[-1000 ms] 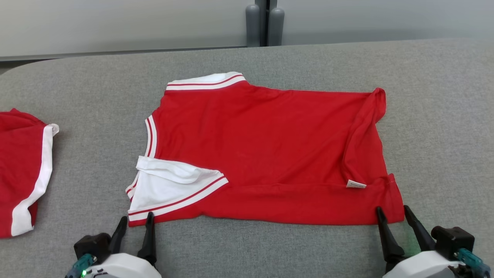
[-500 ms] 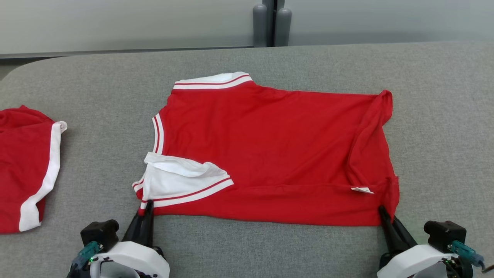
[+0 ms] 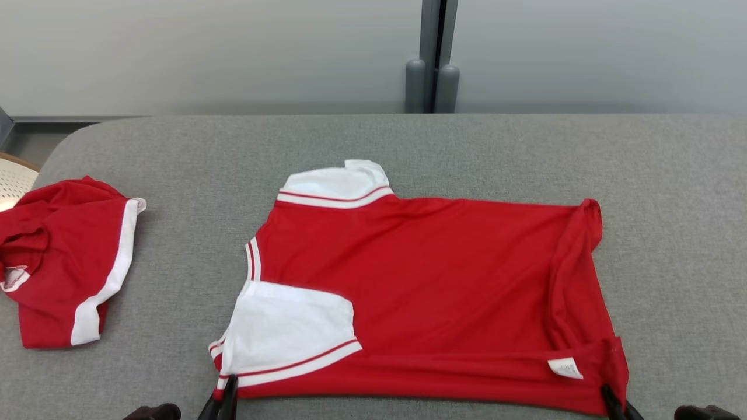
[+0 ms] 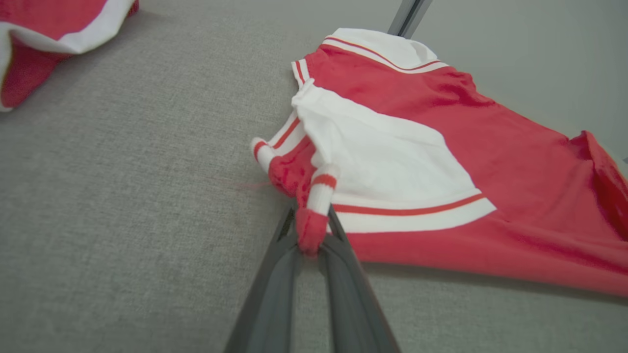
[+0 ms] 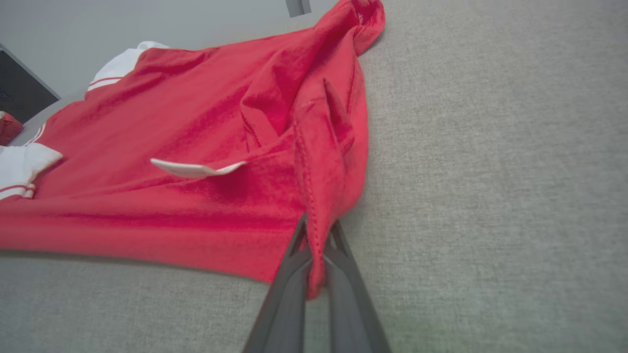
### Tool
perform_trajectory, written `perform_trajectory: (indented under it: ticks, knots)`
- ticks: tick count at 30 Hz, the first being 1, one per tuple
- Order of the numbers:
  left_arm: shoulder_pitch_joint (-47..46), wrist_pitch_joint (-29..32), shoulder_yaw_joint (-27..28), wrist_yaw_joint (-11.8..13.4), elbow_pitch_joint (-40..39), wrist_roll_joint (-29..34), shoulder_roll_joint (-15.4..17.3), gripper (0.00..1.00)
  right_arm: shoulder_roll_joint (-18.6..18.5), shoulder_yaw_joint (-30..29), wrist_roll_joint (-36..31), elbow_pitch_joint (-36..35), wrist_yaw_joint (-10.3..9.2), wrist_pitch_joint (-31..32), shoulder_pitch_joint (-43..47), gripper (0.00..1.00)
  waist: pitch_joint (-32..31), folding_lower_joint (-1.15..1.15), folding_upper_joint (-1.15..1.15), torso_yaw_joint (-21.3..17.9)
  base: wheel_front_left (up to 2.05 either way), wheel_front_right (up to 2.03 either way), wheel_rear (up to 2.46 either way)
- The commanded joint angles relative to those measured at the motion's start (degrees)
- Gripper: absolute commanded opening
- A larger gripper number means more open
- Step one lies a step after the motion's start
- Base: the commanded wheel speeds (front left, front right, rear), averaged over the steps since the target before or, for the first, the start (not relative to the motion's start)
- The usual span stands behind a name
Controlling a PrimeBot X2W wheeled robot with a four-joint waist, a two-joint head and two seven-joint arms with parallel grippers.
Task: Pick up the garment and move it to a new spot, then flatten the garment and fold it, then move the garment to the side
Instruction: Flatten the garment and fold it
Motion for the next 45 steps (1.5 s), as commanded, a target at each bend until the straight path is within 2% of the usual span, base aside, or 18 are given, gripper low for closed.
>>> perform_trajectory:
  ticks: [1, 7, 8, 9, 10, 15, 18, 22, 27, 32, 34, 39, 45]
  knots:
    - [1.4, 0.4, 0.4, 0.6, -0.8, -0.5, 0.7, 0.00, -0.4, -0.7, 0.3, -0.6, -0.06, 0.4, 1.8, 0.00, -2.0, 0.00, 0.00, 1.1, 0.00, 0.00, 0.00]
    - [4.3, 4.7, -0.8, 1.8, -2.6, -0.4, 1.2, 0.00, 1.1, -1.3, -0.7, -3.3, -0.06, 3.0, 5.7, 0.00, -3.3, 0.00, 0.00, 0.5, 0.00, 0.00, 0.00]
    - [4.4, 5.3, -0.8, 1.9, -2.6, -0.9, 1.0, 0.64, 1.3, -1.7, -0.9, -3.6, -0.06, 3.0, 5.6, 0.32, -3.2, 0.00, 0.00, 0.2, 0.00, 0.00, 0.00]
    - [4.4, 6.5, -1.0, 2.1, -2.3, -1.4, 0.9, 1.00, 1.5, -1.8, -1.1, -3.8, -0.06, 3.4, 5.4, 0.78, -3.1, 0.00, 0.00, 0.0, 0.00, 0.00, 0.00]
    - [4.4, 6.5, -1.0, 2.5, -2.6, -1.2, 0.9, 1.00, 1.7, -2.1, -1.2, -4.0, -0.06, 3.3, 5.1, 1.00, -3.0, 0.00, 0.00, -0.2, 0.00, 0.00, 0.00]
    - [2.9, 1.9, 0.3, 5.4, -6.7, 1.7, 1.6, 1.00, 2.1, -4.8, -3.8, -8.8, -0.04, -0.1, 3.4, 1.00, -2.5, 0.00, 0.00, -1.1, 0.00, 0.00, 0.00]
    - [1.3, -1.3, 0.9, 5.7, -9.8, 2.3, 1.4, 1.00, 2.0, -6.8, -6.8, -13.8, -0.04, -1.3, 2.4, 1.00, -2.4, 0.00, 0.00, -1.7, 0.00, 0.00, 0.00]
    - [-1.6, -3.9, 1.3, 6.3, -13.3, 4.5, 2.9, 1.00, 2.5, -9.6, -10.4, -20.3, -0.04, -0.1, 1.1, 1.00, -2.5, 0.00, 0.00, -2.4, 0.00, 0.00, 0.00]
    - [-3.7, -3.4, 0.7, 6.9, -14.5, 6.0, 3.5, 1.00, 3.5, -11.3, -12.5, -25.3, -0.04, 2.9, 1.1, 1.00, -2.1, 0.00, 0.00, -2.9, 0.00, 0.00, 0.00]
    - [-4.4, -3.2, 0.2, 7.1, -13.7, 6.1, 3.3, 1.00, 4.1, -11.9, -12.8, -26.9, -0.04, 4.1, 1.4, 1.00, -1.4, 0.00, 0.00, -2.8, 0.00, 0.00, 0.00]
    - [-4.8, -3.1, -0.1, 6.9, -13.2, 6.1, 3.5, 1.00, 4.6, -12.1, -12.9, -27.4, -0.04, 4.6, 1.5, 1.00, -0.8, 0.00, 0.00, -2.8, 0.00, 0.00, 0.00]
    - [-10.3, -1.8, -1.5, 4.1, -11.5, 4.7, 3.5, 1.00, 5.3, -12.8, -13.1, -29.4, -0.04, 5.6, 0.1, 1.00, 3.2, 0.00, 0.00, -2.8, 0.00, 0.00, 0.00]
    - [-26.3, 2.1, -4.9, -0.2, -4.6, 4.2, 2.7, 1.00, 5.5, -12.6, -12.9, -31.0, -0.04, 5.5, -3.5, 1.00, 11.2, 0.00, 0.00, -4.0, 0.00, 0.00, 0.00]
